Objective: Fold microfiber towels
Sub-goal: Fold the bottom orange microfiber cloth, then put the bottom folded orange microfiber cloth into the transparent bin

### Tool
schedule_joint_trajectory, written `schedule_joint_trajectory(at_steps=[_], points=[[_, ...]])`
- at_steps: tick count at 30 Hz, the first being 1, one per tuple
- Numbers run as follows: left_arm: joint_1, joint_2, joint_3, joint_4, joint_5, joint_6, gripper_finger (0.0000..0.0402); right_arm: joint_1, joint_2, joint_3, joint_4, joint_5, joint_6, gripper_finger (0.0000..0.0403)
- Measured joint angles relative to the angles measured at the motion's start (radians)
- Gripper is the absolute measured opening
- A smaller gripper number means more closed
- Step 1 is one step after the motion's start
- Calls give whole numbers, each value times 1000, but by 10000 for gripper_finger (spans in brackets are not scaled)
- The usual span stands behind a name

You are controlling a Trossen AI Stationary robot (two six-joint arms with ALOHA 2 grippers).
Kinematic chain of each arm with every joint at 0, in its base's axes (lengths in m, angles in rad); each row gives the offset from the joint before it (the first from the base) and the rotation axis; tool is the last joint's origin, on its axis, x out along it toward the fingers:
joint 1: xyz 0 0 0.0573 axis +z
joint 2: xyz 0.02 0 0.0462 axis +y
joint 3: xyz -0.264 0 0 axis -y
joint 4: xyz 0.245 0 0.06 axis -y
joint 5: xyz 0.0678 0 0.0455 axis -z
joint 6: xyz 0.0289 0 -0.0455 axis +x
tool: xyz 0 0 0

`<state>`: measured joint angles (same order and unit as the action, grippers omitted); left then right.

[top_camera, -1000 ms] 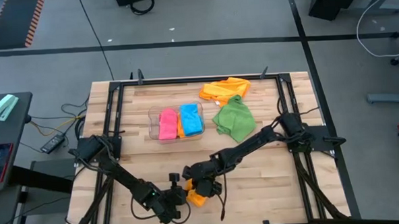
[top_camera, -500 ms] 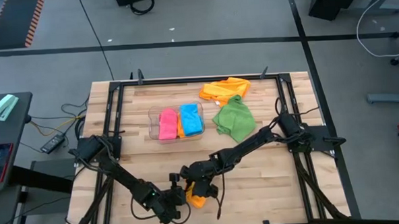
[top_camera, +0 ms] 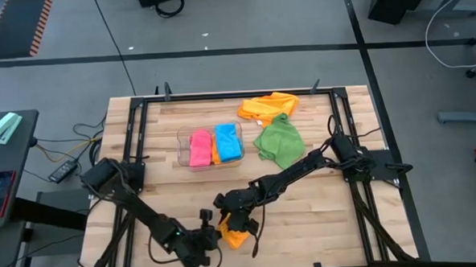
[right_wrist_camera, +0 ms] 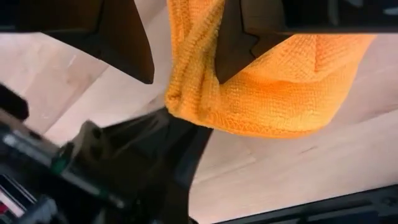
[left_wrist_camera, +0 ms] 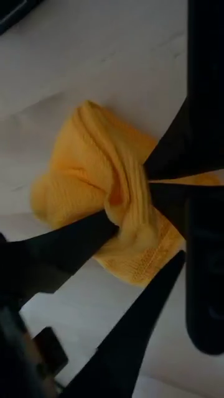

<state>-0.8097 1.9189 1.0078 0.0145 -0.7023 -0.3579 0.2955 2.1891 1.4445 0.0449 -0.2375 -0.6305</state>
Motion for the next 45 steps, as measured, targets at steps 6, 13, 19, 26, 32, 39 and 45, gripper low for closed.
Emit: schedule_joint_trajectory(at_steps=[6, 13, 19, 26, 32, 39, 45], points=[[-26, -61, 0, -5, -2, 31, 36, 0, 0, 0, -9, 0, 16, 181], [-25, -81, 1, 71, -34, 35, 12, -1, 0, 0, -14, 1, 21, 182], [33, -22, 0, 102, -38, -6, 13, 1, 0, 0, -15, 2, 34, 182], [20, -8, 0, 65, 14, -83, 32, 2, -10, 0, -66, 3, 55, 182], [2, -8, 1, 43, 12, -84, 10, 2, -74, -1, -127, 43, 59, 180], [18, -8, 0, 35, 11, -102, 18, 2, -174, -1, -227, 78, 119, 180], [18, -13, 0, 33, 11, -102, 35, 18, -207, -1, -337, 65, 194, 179]])
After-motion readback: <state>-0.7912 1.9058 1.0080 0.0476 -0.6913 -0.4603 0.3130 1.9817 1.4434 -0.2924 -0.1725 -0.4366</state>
